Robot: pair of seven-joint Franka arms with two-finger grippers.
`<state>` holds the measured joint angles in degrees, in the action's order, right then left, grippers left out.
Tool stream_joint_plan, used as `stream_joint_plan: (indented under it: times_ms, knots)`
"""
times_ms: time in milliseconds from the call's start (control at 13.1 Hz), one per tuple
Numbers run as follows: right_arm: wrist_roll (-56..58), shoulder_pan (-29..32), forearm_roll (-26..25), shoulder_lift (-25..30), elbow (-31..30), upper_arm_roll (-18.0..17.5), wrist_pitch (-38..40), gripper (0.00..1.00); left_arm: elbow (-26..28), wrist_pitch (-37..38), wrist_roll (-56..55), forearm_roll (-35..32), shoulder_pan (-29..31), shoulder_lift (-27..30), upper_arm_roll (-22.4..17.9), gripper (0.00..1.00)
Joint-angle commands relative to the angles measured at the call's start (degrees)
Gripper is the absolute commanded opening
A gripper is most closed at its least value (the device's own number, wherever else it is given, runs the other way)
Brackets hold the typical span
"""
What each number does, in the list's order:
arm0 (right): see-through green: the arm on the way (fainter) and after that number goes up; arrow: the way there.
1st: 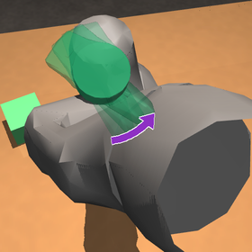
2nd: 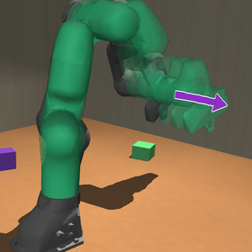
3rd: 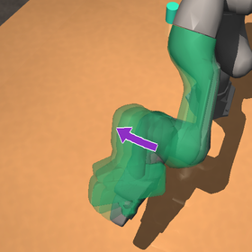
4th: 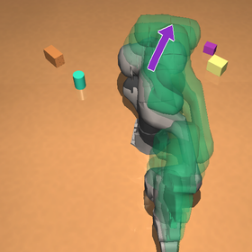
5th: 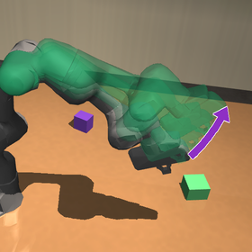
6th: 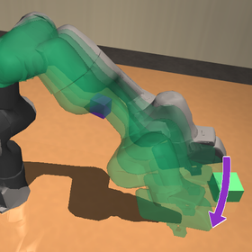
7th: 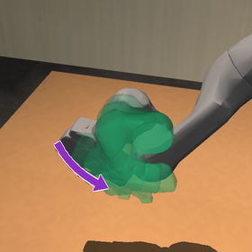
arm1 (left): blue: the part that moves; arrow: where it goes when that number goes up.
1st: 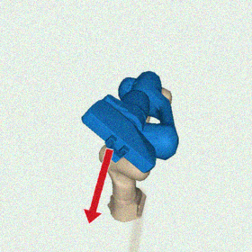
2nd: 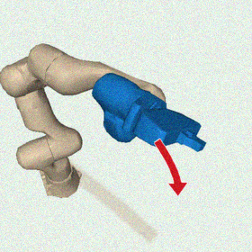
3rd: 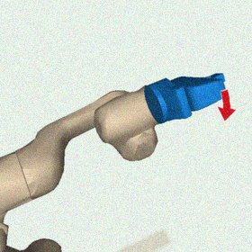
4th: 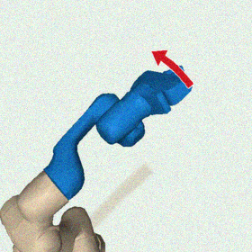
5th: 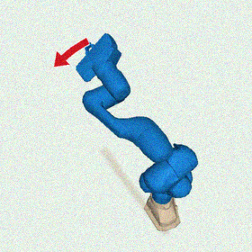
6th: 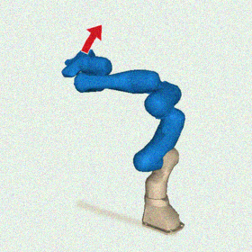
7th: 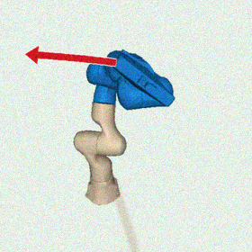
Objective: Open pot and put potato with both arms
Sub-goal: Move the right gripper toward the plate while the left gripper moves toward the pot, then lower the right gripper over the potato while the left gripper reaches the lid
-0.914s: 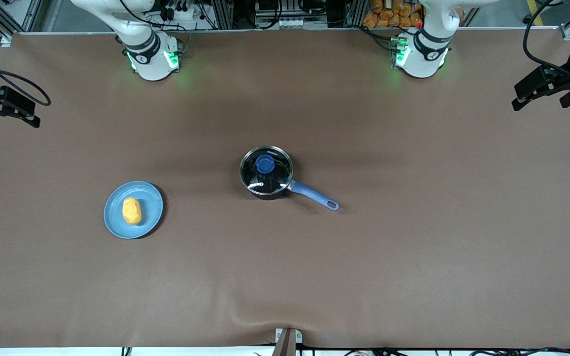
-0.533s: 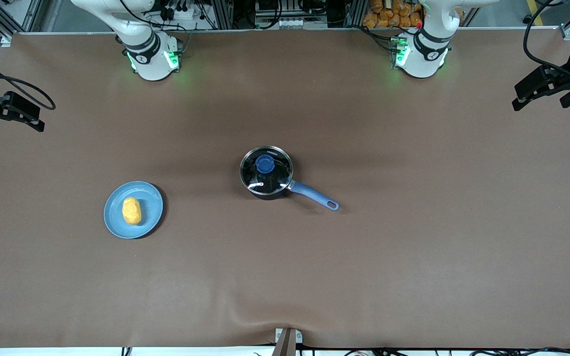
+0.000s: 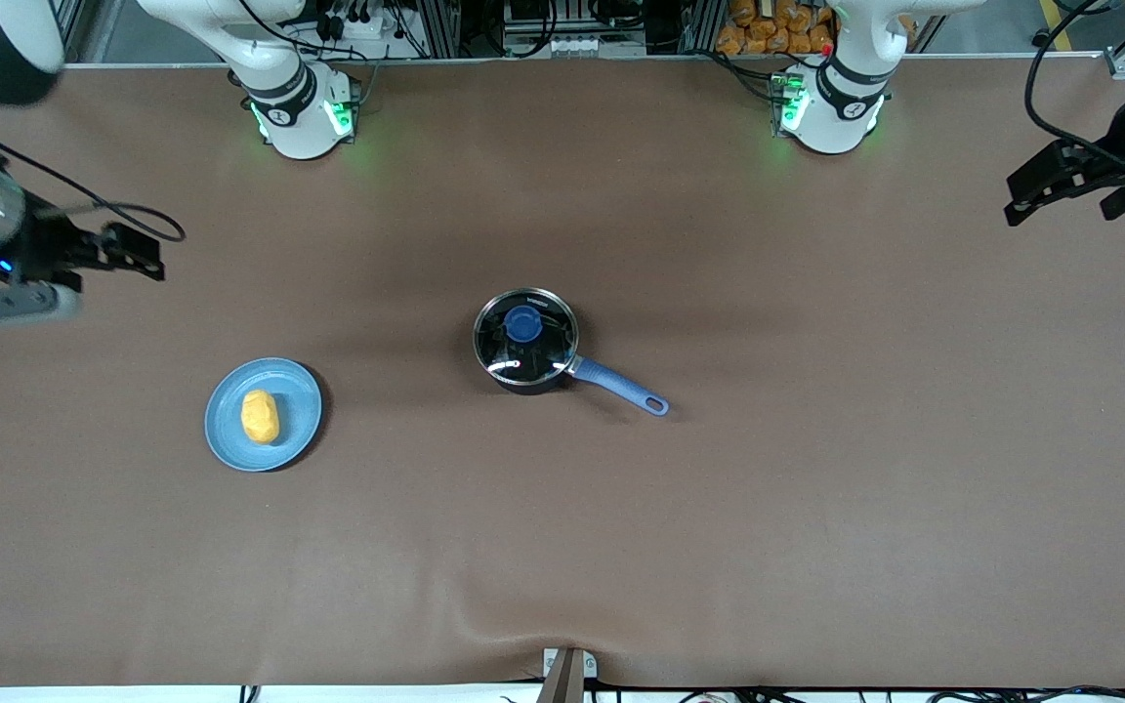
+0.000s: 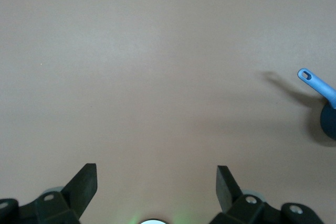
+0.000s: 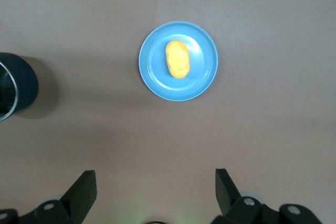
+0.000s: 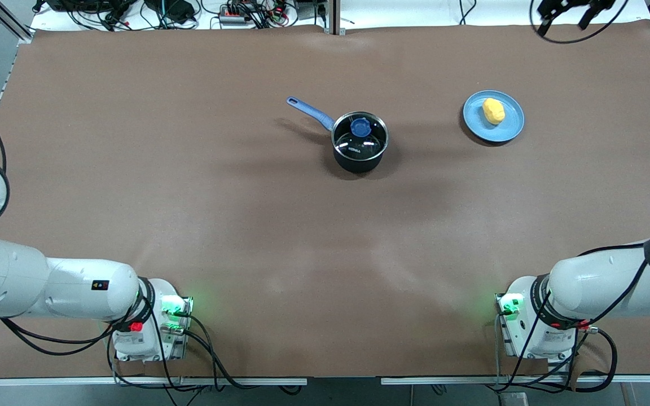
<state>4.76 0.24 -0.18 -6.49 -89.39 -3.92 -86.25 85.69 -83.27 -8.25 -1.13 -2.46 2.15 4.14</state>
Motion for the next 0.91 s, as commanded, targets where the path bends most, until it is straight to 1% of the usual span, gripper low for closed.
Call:
stream_joint_plan:
  times_ms: [0, 152, 381, 457, 609, 838]
  knots:
    - [-0.36, -1.37, -0.17, -6.58, 1.32, 0.14, -2.15, 1.0, -0.87, -0.23, -0.01, -0.36, -1.14, -2.06, 2.53, 1.0]
    - [-0.36, -1.47, -0.17, -11.41, 1.24, 0.14, -6.19, 1.0, -1.22, -0.58, -3.24, -0.36, -1.23, -3.81, 5.6, 1.0]
    - [-0.19, -1.29, -0.17, -16.78, 0.88, 0.14, -10.94, 1.0, -1.67, -1.98, -12.2, -0.62, -1.75, -6.63, 11.66, 1.0]
    - [-0.19, -1.29, -0.26, -18.62, 0.8, 0.23, -12.87, 1.0, -1.66, -2.68, -15.71, -0.8, -2.71, -7.59, 12.81, 1.0]
    - [-0.1, -1.21, -0.7, -21.27, 0.71, 0.23, -14.55, 1.0, -1.75, -4.79, -21.78, -1.06, -6.4, -9.44, 13.0, 1.0]
    - [0.78, -0.16, -0.79, -26.71, 0.62, 0.41, -16.23, 1.0, -1.75, -7.6, -29.17, -1.33, -11.24, -11.99, 13.0, 1.0]
